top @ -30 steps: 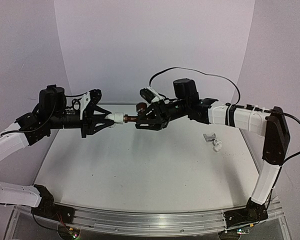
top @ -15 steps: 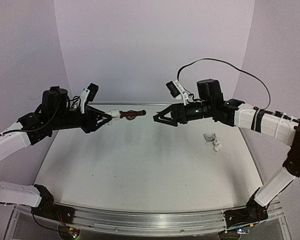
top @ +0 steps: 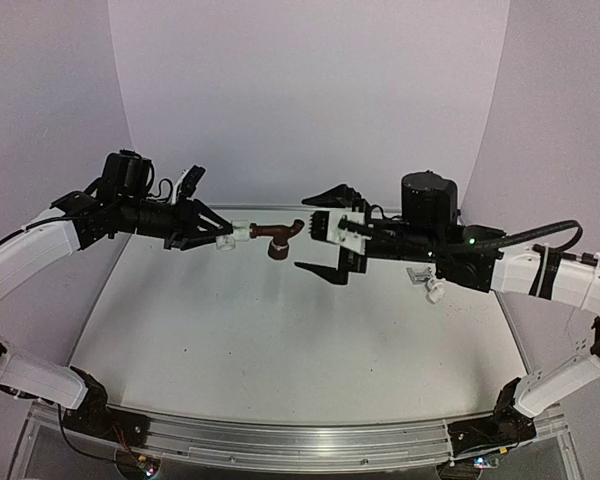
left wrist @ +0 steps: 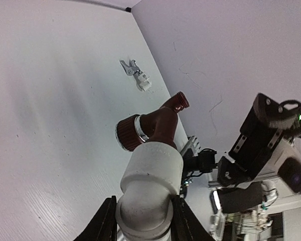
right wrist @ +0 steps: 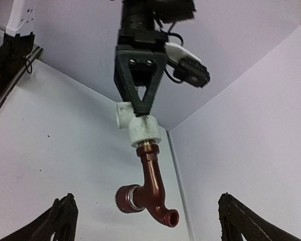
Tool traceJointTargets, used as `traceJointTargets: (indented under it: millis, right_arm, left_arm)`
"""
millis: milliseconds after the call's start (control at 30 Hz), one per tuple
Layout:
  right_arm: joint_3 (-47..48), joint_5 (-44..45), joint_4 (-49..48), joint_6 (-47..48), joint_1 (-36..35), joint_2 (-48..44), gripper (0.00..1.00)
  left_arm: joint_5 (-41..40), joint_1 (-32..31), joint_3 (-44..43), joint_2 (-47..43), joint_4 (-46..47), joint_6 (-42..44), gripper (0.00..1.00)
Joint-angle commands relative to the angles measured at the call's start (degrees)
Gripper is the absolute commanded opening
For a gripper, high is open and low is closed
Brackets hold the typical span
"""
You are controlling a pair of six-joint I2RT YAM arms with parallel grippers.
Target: Install the water faucets
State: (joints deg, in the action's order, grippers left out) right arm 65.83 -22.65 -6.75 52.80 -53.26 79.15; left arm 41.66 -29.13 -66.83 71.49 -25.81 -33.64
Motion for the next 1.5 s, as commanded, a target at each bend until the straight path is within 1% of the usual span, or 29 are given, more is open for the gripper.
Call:
traceJointTargets:
  millis: [0,67,200,267,567,800,933,1033,1100,1133,1200,1233,1300,1400,1467]
  right_arm:
    - [-2.4,5.3,-8.5,18.7,-0.9,1.6,0.98]
    - [-2.6,5.7,-8.5,21.9,-1.3,2.4,0.98]
    - [-3.6,8.9,-8.3,28.5,-2.4,3.7,0.98]
    - [-3.9,9.7,-8.3,29.6,-2.8,4.3,0.98]
    - [-2.3,9.9,-9.3,27.4,-4.1,7.8,0.98]
    - [-0.2,10.6,-8.8,23.2,-4.3,10.0,0.98]
    - [1.9,15.2,-9.2,21.2,-5.3,12.0,0.96]
    - [4.1,18.2,-9.1,18.7,-5.7,13.5,0.86]
    - [5.5,18.8,-8.4,16.3,-5.8,14.0,0.75]
    - [6.1,19.1,-8.2,15.1,-5.8,14.3,0.71]
    - [7.1,19.6,-7.5,13.8,-5.8,14.9,0.68]
    - [7.7,19.2,-6.4,13.1,-5.8,14.9,0.63]
    - [8.8,17.1,-3.3,11.1,-5.9,14.6,0.49]
    - [11.0,11.7,2.7,5.1,-5.9,13.7,0.26]
    - [12.5,6.9,6.3,0.2,-5.9,13.3,0.17]
  left_arm:
    - [11.2,1.4,-3.8,0.7,0.7,-12.4,0.0]
    - [13.5,1.8,-3.4,1.4,0.7,-14.6,0.0]
    - [15.2,2.3,-2.7,1.9,0.8,-17.6,0.0]
    - [16.0,2.5,-2.7,2.1,0.8,-18.4,0.0]
    - [16.8,2.5,-3.8,1.9,1.2,-19.3,0.0]
    - [17.0,2.5,-3.7,1.1,1.5,-19.5,0.0]
    - [17.2,2.5,-3.1,0.8,1.5,-18.8,0.0]
    - [17.2,2.5,-2.8,0.7,1.5,-18.1,0.0]
    - [17.5,2.5,-2.8,0.7,1.6,-17.7,0.0]
    - [17.7,2.5,-2.9,0.7,1.6,-17.4,0.0]
    - [17.8,2.5,-3.0,0.7,1.5,-16.7,0.0]
    - [17.5,2.5,-3.0,0.6,1.6,-16.0,0.0]
    - [16.4,2.5,-3.0,0.2,1.6,-13.7,0.0]
    - [13.0,2.4,-2.7,-1.0,1.4,-7.3,0.0]
    - [10.5,2.4,-2.7,-1.6,1.4,-0.6,0.0]
